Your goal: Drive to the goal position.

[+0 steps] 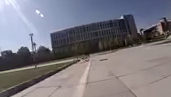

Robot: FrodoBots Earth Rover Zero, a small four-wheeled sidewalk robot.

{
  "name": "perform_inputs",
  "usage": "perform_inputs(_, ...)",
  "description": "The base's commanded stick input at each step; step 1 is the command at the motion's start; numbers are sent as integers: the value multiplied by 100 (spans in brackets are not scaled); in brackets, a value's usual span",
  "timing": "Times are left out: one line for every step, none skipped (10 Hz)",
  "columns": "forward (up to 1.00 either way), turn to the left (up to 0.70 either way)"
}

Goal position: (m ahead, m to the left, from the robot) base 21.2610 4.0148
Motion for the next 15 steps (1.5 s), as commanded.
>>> perform_inputs(6,0)
perform_inputs(6,0)
perform_inputs(6,0)
perform_inputs(6,0)
perform_inputs(6,0)
perform_inputs(6,0)
perform_inputs(6,0)
perform_inputs(6,0)
perform_inputs(6,0)
perform_inputs(6,0)
perform_inputs(6,0)
perform_inputs(6,0)
perform_inputs(6,0)
perform_inputs(6,0)
perform_inputs(6,0)
